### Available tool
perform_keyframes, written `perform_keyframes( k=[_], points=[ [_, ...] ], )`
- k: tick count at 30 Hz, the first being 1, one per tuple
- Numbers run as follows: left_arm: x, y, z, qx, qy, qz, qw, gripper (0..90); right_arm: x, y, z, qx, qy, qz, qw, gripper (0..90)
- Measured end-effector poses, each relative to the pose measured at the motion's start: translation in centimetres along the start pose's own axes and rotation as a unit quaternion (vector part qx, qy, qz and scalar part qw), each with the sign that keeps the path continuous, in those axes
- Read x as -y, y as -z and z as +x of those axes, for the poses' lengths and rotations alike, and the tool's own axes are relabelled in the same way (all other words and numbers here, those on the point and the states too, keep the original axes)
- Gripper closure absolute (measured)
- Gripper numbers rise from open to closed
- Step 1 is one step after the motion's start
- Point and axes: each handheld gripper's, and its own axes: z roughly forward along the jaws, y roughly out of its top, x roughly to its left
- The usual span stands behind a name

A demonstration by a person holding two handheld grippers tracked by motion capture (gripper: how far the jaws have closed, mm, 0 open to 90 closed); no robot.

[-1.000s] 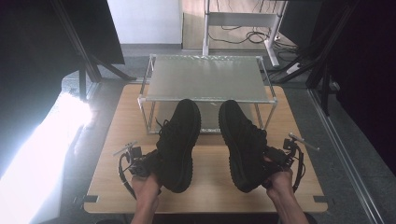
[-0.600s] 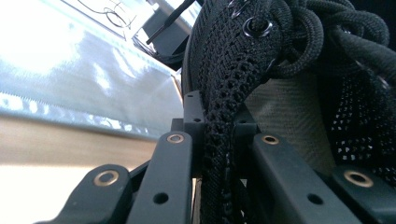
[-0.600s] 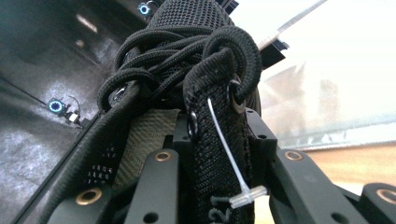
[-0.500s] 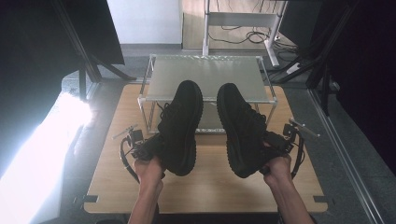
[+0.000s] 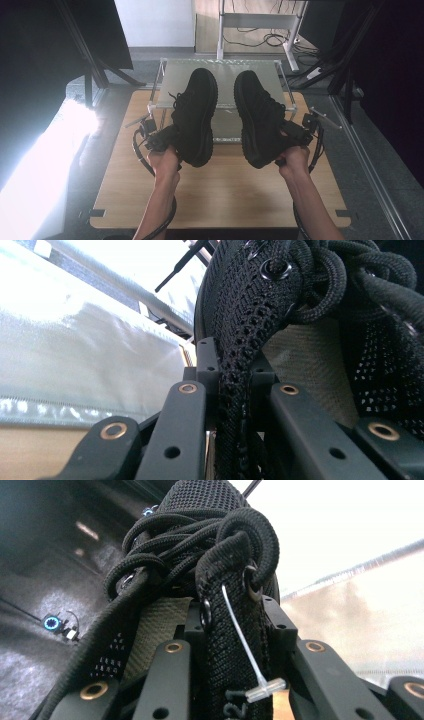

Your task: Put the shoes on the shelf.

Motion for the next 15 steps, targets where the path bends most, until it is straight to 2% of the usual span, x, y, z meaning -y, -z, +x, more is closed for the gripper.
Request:
perform_keyframes(
  k=[6, 9, 15],
  points=[
    [-1.0, -1.4, -0.3, -0.011, 0.011, -0.005, 0.9999, 81.6, -1.0, -2.0, 0.2, 0.011, 0.001, -0.002, 0.9999, 71.4],
    [-1.7, -2.1, -0.6, -0.021, 0.011, -0.010, 0.9997, 81.5, -1.6, -3.4, 0.3, 0.024, 0.001, -0.003, 0.9997, 71.3],
    [-3.4, -3.4, -1.0, -0.046, 0.012, -0.019, 0.9987, 81.5, -2.7, -4.8, 0.3, 0.046, 0.004, -0.009, 0.9989, 71.4]
  ],
)
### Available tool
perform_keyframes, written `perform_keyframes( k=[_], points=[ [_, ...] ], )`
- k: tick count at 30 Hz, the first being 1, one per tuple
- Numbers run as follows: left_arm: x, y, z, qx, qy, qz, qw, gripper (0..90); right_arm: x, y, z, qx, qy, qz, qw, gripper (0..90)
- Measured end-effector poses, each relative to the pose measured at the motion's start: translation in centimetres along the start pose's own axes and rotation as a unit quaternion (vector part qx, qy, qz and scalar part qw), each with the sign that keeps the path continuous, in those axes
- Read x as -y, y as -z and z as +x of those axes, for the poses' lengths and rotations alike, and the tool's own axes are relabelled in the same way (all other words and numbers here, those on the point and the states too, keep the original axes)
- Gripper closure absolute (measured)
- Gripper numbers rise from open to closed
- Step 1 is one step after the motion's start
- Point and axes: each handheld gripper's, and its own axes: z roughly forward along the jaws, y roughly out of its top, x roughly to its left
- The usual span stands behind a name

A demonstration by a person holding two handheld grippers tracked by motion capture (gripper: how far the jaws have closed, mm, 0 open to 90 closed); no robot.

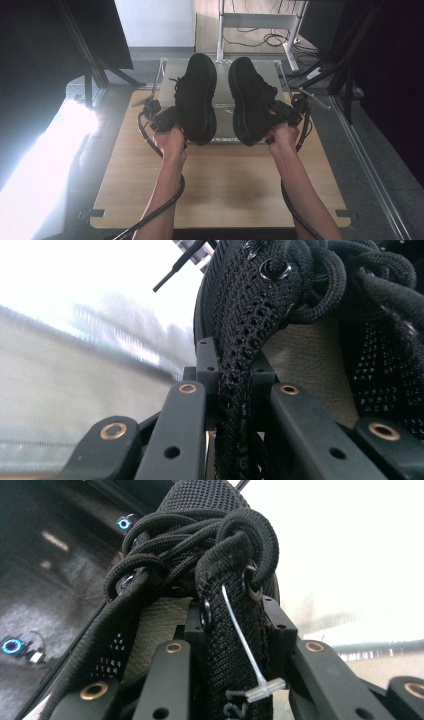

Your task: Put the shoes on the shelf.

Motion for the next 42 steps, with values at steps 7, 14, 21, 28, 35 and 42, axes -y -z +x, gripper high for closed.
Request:
perform_keyframes(
  k=[7, 14, 21, 28, 35, 42],
  points=[
    [-1.9, -1.8, -0.6, -0.029, -0.007, -0.002, 0.9995, 81.4, -1.7, -1.6, 0.4, 0.027, 0.014, -0.012, 0.9995, 71.4],
    [-3.7, -3.9, -1.2, -0.060, -0.023, 0.002, 0.9980, 81.3, -3.3, -3.4, 0.5, 0.053, 0.024, -0.014, 0.9982, 71.4],
    [-4.9, -5.6, -1.7, -0.086, -0.028, 0.011, 0.9958, 81.1, -4.1, -5.3, 0.1, 0.078, 0.029, -0.009, 0.9965, 71.4],
    [-6.1, -7.0, -1.9, -0.119, -0.042, 0.023, 0.9917, 80.7, -5.1, -6.6, -0.4, 0.099, 0.028, -0.012, 0.9947, 71.3],
    [-6.4, -8.2, -1.7, -0.127, -0.033, 0.033, 0.9908, 80.3, -5.6, -7.8, -0.2, 0.116, 0.041, -0.008, 0.9924, 71.1],
    [-6.5, -8.9, -2.4, -0.144, -0.055, 0.046, 0.9869, 77.9, -5.7, -8.7, 0.5, 0.141, 0.068, -0.003, 0.9876, 68.8]
  ],
)
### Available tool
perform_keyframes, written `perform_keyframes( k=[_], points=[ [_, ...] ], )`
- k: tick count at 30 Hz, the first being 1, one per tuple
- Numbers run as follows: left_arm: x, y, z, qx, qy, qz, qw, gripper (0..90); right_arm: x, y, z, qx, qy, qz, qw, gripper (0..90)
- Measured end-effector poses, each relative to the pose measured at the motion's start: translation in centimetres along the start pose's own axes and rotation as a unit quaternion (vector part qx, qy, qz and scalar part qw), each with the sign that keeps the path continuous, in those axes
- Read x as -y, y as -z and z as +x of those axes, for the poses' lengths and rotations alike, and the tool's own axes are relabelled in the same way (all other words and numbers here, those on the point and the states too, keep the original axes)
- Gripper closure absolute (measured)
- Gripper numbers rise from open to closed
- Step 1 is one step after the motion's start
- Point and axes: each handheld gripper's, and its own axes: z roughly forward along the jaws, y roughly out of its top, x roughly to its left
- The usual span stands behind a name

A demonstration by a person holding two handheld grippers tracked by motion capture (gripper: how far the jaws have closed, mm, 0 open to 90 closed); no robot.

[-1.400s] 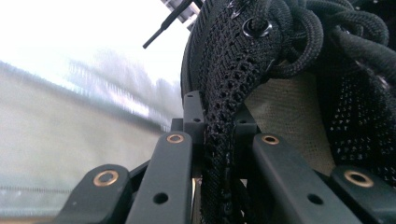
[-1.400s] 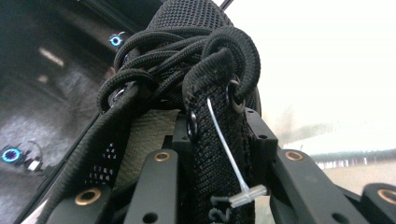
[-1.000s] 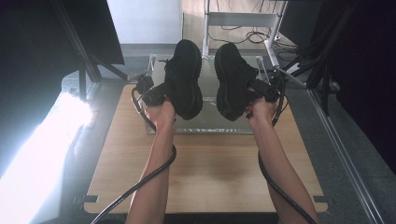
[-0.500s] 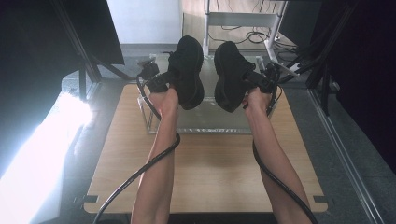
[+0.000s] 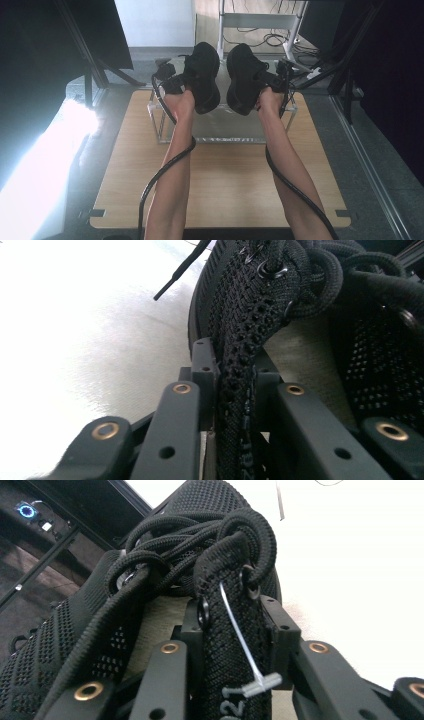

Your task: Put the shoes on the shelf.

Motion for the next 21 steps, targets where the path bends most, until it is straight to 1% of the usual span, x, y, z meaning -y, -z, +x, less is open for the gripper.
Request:
perform_keyframes(
  k=[3, 6, 8, 10, 12, 13, 14, 15, 16, 17, 19, 20, 21],
  points=[
    [0.0, -0.2, -0.3, 0.001, -0.005, 0.005, 1.0000, 75.2, -0.1, -0.2, 0.2, 0.004, 0.004, -0.001, 1.0000, 67.2],
    [0.1, -0.5, -0.5, 0.002, -0.011, 0.010, 0.9999, 70.6, -0.1, -0.3, 0.3, 0.005, 0.000, 0.002, 1.0000, 61.9],
    [0.2, -0.6, -0.7, 0.002, -0.014, 0.010, 0.9999, 67.7, -0.1, -0.4, 0.3, 0.010, 0.005, 0.003, 0.9999, 59.6],
    [0.3, -0.8, -0.7, 0.011, -0.015, 0.012, 0.9998, 61.4, 0.0, -0.5, 0.3, 0.003, 0.004, 0.001, 1.0000, 57.6],
    [0.4, -1.1, -0.9, 0.040, -0.021, 0.019, 0.9988, 60.0, -0.1, -0.6, 0.4, -0.005, 0.006, 0.006, 1.0000, 56.0],
    [0.5, -1.2, -1.4, 0.027, -0.034, 0.021, 0.9989, 56.9, -0.1, -0.6, 0.4, -0.010, 0.007, 0.005, 0.9999, 55.8],
    [0.5, -1.2, -2.1, 0.007, -0.057, 0.016, 0.9982, 56.2, -0.1, -0.6, 0.5, -0.014, 0.010, 0.006, 0.9998, 54.9],
    [0.6, -1.3, -2.3, 0.001, -0.066, 0.018, 0.9977, 56.2, -0.1, -0.7, 0.7, -0.022, 0.018, 0.016, 0.9995, 54.1],
    [0.6, -1.3, -2.3, 0.002, -0.066, 0.019, 0.9976, 55.8, -0.2, -0.7, 0.9, -0.021, 0.024, 0.018, 0.9993, 54.0],
    [0.6, -1.3, -2.2, 0.004, -0.062, 0.017, 0.9979, 54.9, -0.2, -0.7, 1.1, -0.020, 0.035, 0.022, 0.9989, 55.5],
    [0.6, -1.2, -1.9, 0.015, -0.058, 0.017, 0.9980, 54.0, -0.1, -0.9, 1.6, -0.032, 0.049, 0.029, 0.9979, 56.3],
    [0.6, -1.2, -1.7, 0.022, -0.058, 0.015, 0.9980, 53.7, 0.0, -1.0, 1.8, -0.029, 0.054, 0.034, 0.9975, 56.2],
    [0.6, -1.1, -1.5, 0.028, -0.052, 0.012, 0.9982, 54.1, 0.1, -1.0, 1.9, -0.028, 0.054, 0.034, 0.9976, 56.1]
  ],
)
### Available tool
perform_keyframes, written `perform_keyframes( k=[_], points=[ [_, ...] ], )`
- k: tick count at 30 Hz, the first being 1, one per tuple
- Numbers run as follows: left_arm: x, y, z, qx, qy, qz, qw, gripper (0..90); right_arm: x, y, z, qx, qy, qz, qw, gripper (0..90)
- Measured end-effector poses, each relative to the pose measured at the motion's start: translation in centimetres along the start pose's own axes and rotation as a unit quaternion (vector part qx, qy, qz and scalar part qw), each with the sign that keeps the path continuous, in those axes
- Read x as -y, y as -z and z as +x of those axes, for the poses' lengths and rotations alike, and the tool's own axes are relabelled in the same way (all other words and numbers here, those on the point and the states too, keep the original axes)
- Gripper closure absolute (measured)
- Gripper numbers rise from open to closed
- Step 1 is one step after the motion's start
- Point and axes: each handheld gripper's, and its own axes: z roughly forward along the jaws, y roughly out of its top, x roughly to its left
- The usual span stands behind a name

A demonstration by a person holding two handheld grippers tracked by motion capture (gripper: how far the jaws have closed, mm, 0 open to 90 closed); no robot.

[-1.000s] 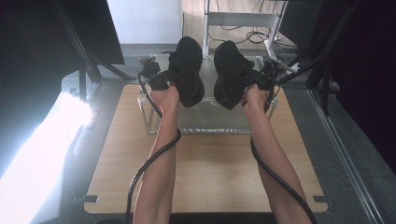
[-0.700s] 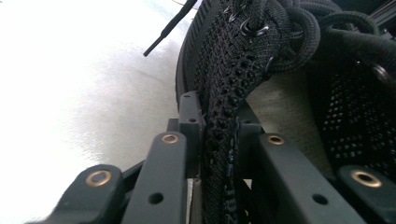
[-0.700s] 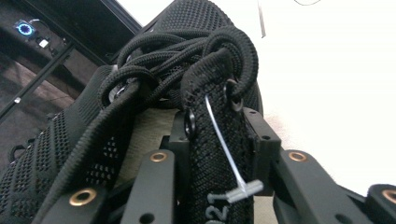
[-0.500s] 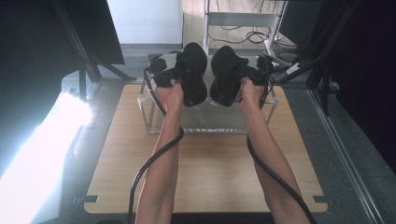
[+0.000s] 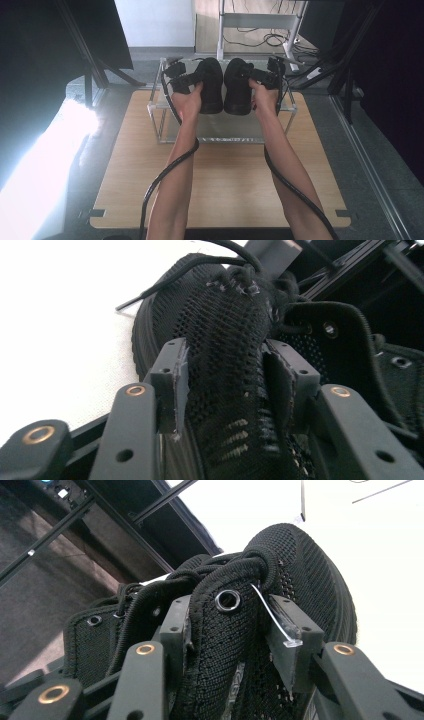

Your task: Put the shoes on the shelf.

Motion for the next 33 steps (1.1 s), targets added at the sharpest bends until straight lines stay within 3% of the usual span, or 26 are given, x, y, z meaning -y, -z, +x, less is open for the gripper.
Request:
perform_keyframes(
  k=[4, 8, 12, 19, 24, 29, 33],
  points=[
    [0.0, 0.3, 0.7, 0.035, 0.020, -0.006, 0.9992, 49.2, 0.1, -0.1, -0.6, -0.019, -0.017, -0.004, 0.9997, 52.8],
    [0.0, 0.5, 0.6, 0.048, 0.007, 0.001, 0.9988, 39.8, -0.1, 0.3, -1.1, -0.054, -0.035, -0.006, 0.9979, 43.5],
    [0.3, 1.0, 0.8, 0.073, 0.010, -0.008, 0.9973, 33.3, 0.1, 0.8, -1.4, -0.084, -0.035, -0.006, 0.9959, 32.8],
    [1.2, 2.5, 1.7, 0.128, 0.013, -0.029, 0.9912, 26.0, 1.5, 1.9, -2.9, -0.145, -0.073, -0.033, 0.9861, 25.1],
    [2.2, 3.8, 2.0, 0.138, -0.007, -0.042, 0.9896, 23.8, 2.2, 3.2, -3.4, -0.154, -0.055, -0.041, 0.9856, 24.5],
    [3.7, 5.1, 2.2, 0.128, -0.052, -0.046, 0.9894, 20.1, 2.9, 4.9, -3.7, -0.155, -0.034, -0.052, 0.9860, 24.5],
    [4.8, 6.3, 2.2, 0.129, -0.088, -0.049, 0.9865, 19.0, 3.6, 6.2, -3.7, -0.147, 0.010, -0.042, 0.9881, 24.5]
  ],
)
